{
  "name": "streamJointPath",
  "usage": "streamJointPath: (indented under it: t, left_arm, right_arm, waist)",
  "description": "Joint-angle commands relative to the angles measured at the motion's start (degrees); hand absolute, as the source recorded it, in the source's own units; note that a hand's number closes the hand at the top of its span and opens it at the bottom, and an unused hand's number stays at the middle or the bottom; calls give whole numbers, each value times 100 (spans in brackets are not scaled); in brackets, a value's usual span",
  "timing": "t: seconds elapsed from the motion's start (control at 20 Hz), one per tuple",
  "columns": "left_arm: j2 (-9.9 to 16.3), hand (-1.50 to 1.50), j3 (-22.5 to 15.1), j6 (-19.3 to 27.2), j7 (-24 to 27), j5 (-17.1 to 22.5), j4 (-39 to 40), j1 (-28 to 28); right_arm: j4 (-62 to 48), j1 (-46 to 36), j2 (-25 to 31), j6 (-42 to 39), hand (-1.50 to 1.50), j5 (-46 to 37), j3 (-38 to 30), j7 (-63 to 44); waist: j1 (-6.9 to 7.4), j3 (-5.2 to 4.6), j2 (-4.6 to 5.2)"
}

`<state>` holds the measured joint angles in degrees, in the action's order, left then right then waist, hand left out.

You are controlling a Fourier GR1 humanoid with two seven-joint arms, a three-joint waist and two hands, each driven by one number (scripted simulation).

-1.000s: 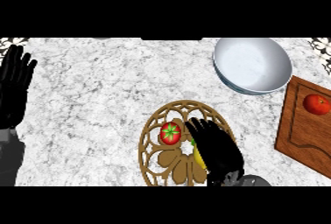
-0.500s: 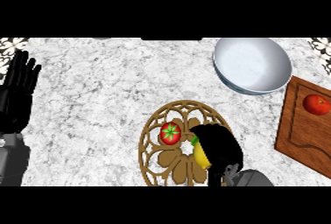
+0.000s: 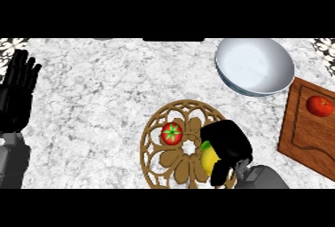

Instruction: Pick the lemon from the placemat and place it in the bowl

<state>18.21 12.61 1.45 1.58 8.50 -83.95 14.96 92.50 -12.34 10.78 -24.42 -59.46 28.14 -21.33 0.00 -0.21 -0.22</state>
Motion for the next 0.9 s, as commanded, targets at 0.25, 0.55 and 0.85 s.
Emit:
streamJointPath:
  t: [0.25,0.55,0.85]
  left_arm:
    - [-40,0,31,22,107,20,-120,-69]
    - [-82,0,-80,-30,93,23,-209,26]
    - [-80,0,-125,-114,28,72,-218,44]
  right_arm:
    - [-1139,-496,2614,-107,150,943,-2195,2233]
    - [-2102,-899,3748,75,150,1403,-3113,3711]
    - [-3272,-1387,4495,464,150,1854,-4028,4984]
  waist:
    - [47,92,259]
    - [152,114,282]
    - [347,112,280]
